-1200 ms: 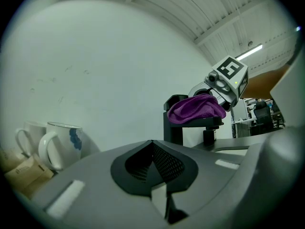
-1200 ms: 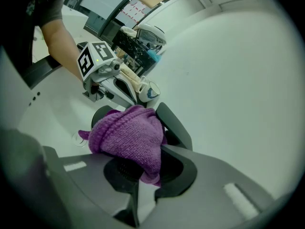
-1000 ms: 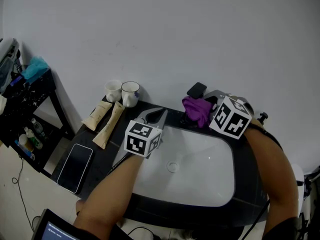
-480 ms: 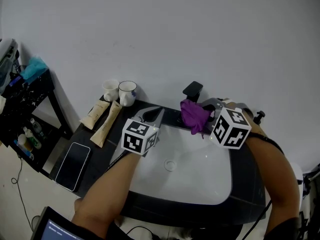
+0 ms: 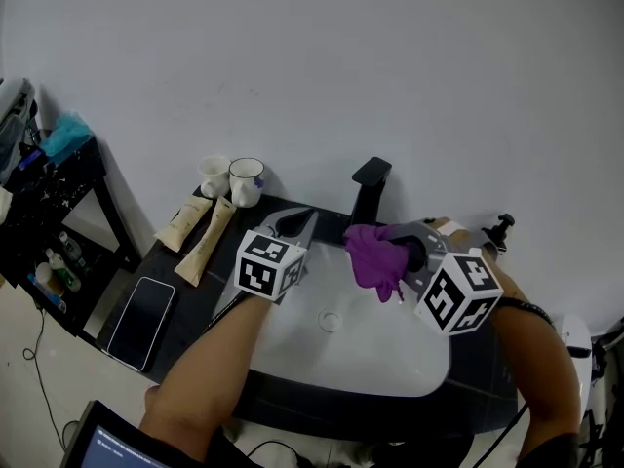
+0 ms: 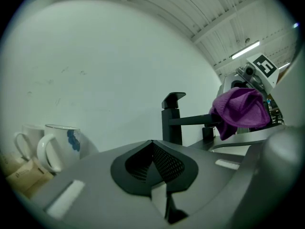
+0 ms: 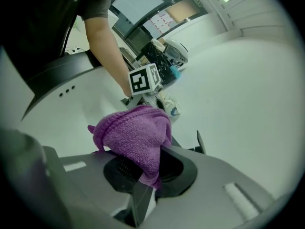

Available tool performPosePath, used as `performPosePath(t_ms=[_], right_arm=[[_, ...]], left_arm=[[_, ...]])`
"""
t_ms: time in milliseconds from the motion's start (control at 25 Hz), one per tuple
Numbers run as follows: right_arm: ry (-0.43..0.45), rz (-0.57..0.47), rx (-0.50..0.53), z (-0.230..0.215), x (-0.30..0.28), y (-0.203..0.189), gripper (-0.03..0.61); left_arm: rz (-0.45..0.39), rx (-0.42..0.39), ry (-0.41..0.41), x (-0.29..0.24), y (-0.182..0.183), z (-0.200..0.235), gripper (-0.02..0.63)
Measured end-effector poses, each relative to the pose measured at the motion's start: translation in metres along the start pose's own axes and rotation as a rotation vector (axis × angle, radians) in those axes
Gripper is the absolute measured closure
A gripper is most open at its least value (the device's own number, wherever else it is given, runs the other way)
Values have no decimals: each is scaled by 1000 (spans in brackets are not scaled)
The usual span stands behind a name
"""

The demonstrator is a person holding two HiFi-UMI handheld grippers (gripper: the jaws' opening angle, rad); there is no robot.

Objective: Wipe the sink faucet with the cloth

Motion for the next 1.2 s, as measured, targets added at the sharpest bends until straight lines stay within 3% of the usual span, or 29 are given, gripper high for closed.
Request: performPosePath(t_ms=[280, 400, 760, 1080, 1200], right_arm=[[-3, 5, 27, 38, -4, -2, 531], [-83, 3, -8, 43, -15, -14, 531], [-444, 8, -178, 24, -64, -37, 531], [-598, 20, -448, 7, -100, -36, 529], [-614, 17, -436, 7, -104, -39, 529]], left_arm=[[5, 1, 2, 0, -1, 1, 597], [3, 2, 3, 0, -1, 0, 597], [0, 12, 1, -1, 0, 2, 597], [1, 28, 9, 0, -1, 4, 597], [3, 34, 13, 1, -1, 5, 597]])
Point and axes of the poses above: the fingertips, and each gripper's own axes: x backward along the fingers, z to its left, y out of its top, the point moved 10 cm from there along x, backward along the fingers, and after that the axes turned 6 degrees about -x, right-handed, at the moved point
